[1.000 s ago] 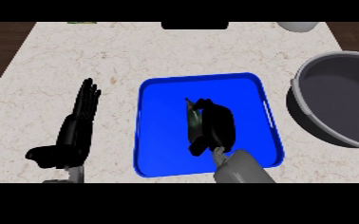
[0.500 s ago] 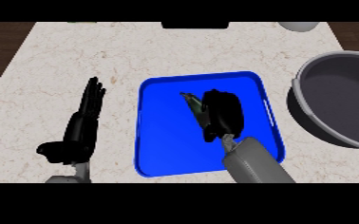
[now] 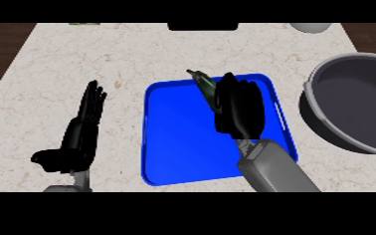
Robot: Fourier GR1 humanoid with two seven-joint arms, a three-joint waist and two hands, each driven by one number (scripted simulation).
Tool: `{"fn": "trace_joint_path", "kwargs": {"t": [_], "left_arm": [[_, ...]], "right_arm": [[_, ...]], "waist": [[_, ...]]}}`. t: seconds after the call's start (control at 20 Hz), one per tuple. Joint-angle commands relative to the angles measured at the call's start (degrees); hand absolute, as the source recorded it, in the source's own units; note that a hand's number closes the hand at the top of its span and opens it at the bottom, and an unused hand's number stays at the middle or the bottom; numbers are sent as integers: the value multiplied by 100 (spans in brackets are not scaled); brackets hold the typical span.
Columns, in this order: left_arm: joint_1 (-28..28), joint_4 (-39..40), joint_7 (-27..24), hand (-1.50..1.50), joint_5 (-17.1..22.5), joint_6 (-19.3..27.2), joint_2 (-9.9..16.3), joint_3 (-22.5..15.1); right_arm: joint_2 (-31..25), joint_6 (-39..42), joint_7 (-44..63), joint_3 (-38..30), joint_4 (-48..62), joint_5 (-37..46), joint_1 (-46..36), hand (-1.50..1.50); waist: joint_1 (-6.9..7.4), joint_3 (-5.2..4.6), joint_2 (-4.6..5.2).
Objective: Pick the eggplant from the tray and place it in the pot
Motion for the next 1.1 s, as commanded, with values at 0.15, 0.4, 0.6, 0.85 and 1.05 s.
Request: {"fn": "trace_joint_path", "kwargs": {"t": [0.15, 0.4, 0.6, 0.85, 1.05], "left_arm": [[-112, 51, 138, 0, -84, 70, -136, -59], [-44, 113, -48, 0, -26, -57, -118, 41], [30, 55, -54, 0, -276, 143, -264, -128], [150, 137, -198, 0, -374, 152, -424, -251], [60, -365, 291, 0, -213, 35, -176, -55]], "right_arm": [[-85, 760, 1052, 2, -1418, 1037, 104, 150], [-172, 1049, 1199, -564, -1679, 1248, 7, 150], [-728, 719, 597, -1560, -1462, 735, 92, 150], [-954, 1258, 645, -1936, -2025, 744, 388, 150], [-1651, 784, -315, -2958, -1696, -32, 859, 150]], "waist": [[-30, -1, 1], [8, 0, 14], [29, 2, 26], [9, 1, 18], [12, 5, 17]]}}
